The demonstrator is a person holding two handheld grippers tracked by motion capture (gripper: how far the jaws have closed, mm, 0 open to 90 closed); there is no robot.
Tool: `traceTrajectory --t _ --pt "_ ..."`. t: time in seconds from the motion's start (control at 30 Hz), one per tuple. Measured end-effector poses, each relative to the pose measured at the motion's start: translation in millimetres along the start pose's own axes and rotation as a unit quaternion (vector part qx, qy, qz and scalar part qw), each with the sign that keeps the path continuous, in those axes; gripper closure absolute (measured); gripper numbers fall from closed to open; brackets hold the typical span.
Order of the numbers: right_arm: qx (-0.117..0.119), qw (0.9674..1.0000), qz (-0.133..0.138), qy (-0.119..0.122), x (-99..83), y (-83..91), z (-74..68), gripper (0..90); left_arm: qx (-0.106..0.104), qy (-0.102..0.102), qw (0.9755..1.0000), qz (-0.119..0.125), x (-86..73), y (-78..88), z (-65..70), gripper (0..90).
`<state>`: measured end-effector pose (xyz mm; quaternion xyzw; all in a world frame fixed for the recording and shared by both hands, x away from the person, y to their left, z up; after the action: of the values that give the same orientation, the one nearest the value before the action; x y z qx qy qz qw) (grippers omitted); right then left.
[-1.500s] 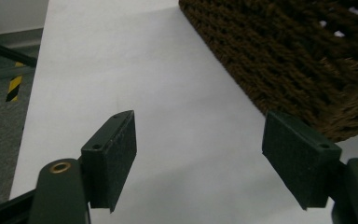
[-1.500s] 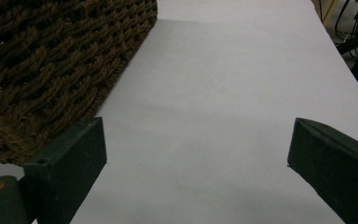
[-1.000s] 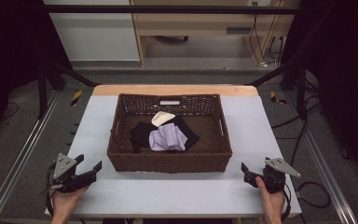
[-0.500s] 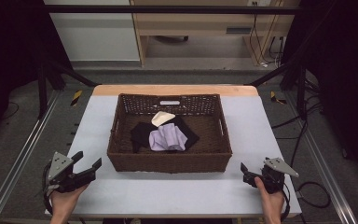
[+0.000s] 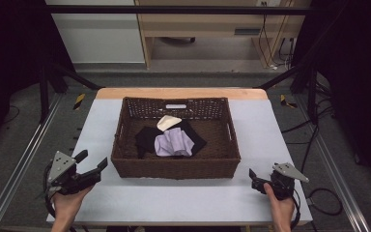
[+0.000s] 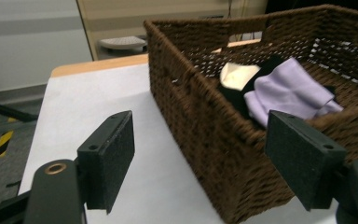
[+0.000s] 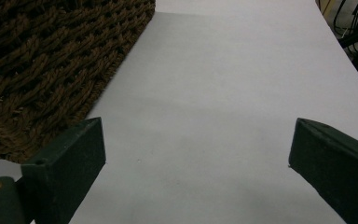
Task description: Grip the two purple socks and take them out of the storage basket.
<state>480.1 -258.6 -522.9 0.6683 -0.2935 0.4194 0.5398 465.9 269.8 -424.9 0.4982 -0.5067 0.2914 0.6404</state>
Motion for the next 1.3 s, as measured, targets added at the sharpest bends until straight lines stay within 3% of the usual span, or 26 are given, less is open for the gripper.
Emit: traceTrajectory --t 0.3,0.47,0.93,1.3 --pt "-0.002 1.0000 0.001 -0.003 0.3 0.3 0.9 4.1 -0.025 -0.006 0.9993 0.026 32.6 -5.4 18.5 24.1" --pt "-0.002 1.0000 0.001 -0.006 0.5 0.1 1.2 4.2 -0.032 -0.010 0.9990 0.030 42.6 -9.6 25.4 24.2" --pt "-0.007 0.9999 0.008 -0.010 2.9 -0.3 4.6 4.1 -0.051 -0.025 0.9979 0.031 73.5 -42.0 57.8 25.2" --pt "-0.011 0.9997 0.017 -0.011 5.4 -2.4 6.5 3.8 -0.067 -0.022 0.9972 0.026 89.5 -69.6 79.5 26.8"
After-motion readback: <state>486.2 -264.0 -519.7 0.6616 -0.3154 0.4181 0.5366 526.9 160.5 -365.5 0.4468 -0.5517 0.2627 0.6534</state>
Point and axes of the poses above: each handheld gripper's, and its own axes: y roughly backward along the jaws, x roughly out of its top, z roughly to its right, the point moved 8 cm from there along -y, roughly forward along the jaws, and after that the axes turned 2 degrees about x, right-handed, at the moved point
